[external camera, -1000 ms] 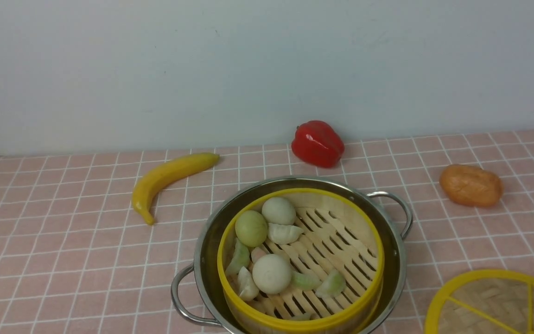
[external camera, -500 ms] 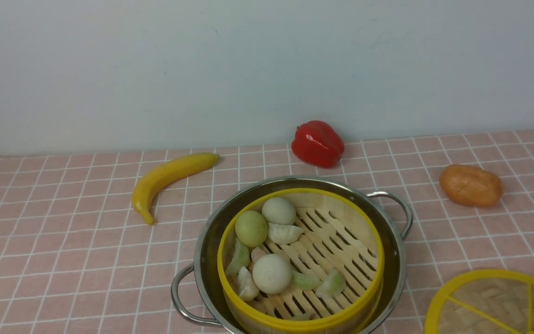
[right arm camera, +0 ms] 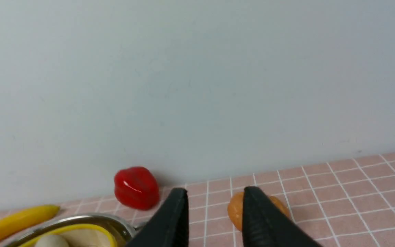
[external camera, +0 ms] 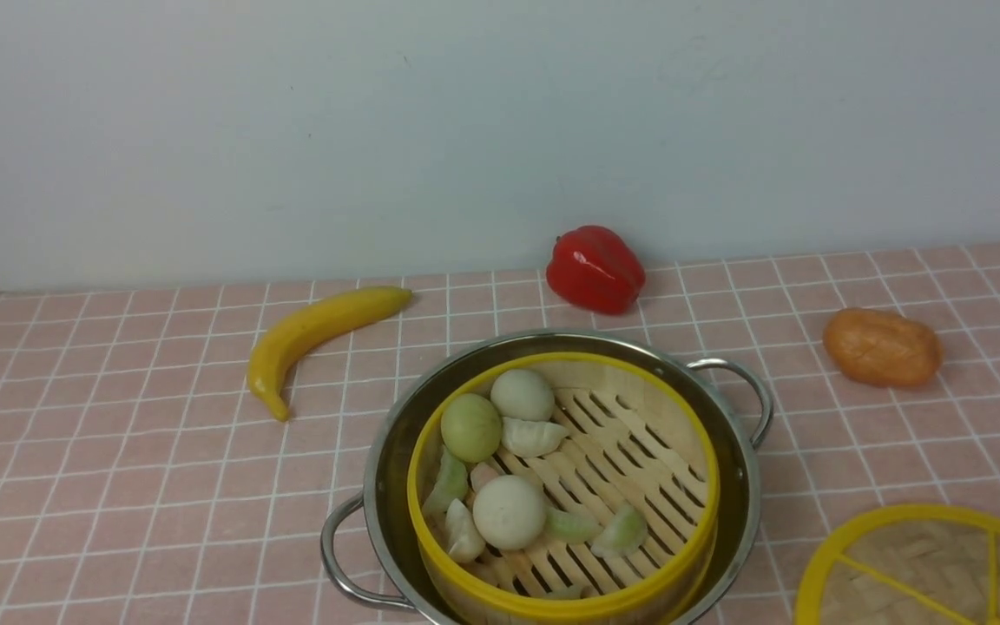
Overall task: Place the steamer in the pot on the pink tablecloth, and put the lid on the steamer.
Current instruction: 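Move the gripper down to the bamboo steamer lid and grasp its center knob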
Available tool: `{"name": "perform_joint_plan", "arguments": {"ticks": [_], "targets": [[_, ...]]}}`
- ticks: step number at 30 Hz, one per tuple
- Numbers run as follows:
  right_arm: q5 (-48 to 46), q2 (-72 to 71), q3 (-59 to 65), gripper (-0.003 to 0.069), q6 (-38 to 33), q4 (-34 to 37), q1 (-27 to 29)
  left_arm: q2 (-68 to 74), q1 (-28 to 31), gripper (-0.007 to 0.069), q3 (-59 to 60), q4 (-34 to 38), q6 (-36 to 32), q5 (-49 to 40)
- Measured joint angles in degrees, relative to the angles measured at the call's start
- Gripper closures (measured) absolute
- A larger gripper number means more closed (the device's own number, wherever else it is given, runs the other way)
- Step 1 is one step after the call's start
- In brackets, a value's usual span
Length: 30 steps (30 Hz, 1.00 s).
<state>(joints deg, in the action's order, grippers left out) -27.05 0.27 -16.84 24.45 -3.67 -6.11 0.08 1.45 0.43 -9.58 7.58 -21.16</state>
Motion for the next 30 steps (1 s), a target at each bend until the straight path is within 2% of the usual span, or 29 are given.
{"name": "perform_joint_plan", "arguments": {"ticks": [3, 10, 14, 16, 18, 23, 27, 30], "targets": [[-10.17, 0.18, -5.49, 0.0417, 1.22, 4.06, 0.0, 0.0, 0.0, 0.0492, 0.0, 0.0, 0.0, 0.0], [-14.0, 0.24, -7.24, 0.0417, 2.88, 9.28, 0.0, 0.0, 0.0, 0.0487, 0.0, 0.0, 0.0, 0.0], [-24.14, 1.03, -7.35, 0.0417, 1.37, 13.83, 0.0, 0.0, 0.0, 0.0478, 0.0, 0.0, 0.0, 0.0], [-30.94, 3.76, -8.66, 0.0417, -2.19, 15.05, 0.0, 0.0, 0.0, 0.0475, 0.0, 0.0, 0.0, 0.0], [-31.75, 4.96, -9.12, 0.0417, -3.03, 15.24, 0.0, 0.0, 0.0, 0.0475, 0.0, 0.0, 0.0, 0.0], [-33.47, 16.99, -13.25, 0.0417, -12.04, 15.58, 0.0, 0.0, 0.0, 0.0466, 0.0, 0.0, 0.0, 0.0], [-34.33, 30.78, -17.7, 0.0417, -19.49, 15.86, 0.0, -0.04, 0.0, 0.0464, 0.0, 0.0, 0.0, 0.0], [-35.34, 46.39, -21.36, 0.0417, -25.14, 15.96, 0.0, -0.04, 0.0, 0.0454, 0.0, 0.0, 0.0, 0.0]]}}
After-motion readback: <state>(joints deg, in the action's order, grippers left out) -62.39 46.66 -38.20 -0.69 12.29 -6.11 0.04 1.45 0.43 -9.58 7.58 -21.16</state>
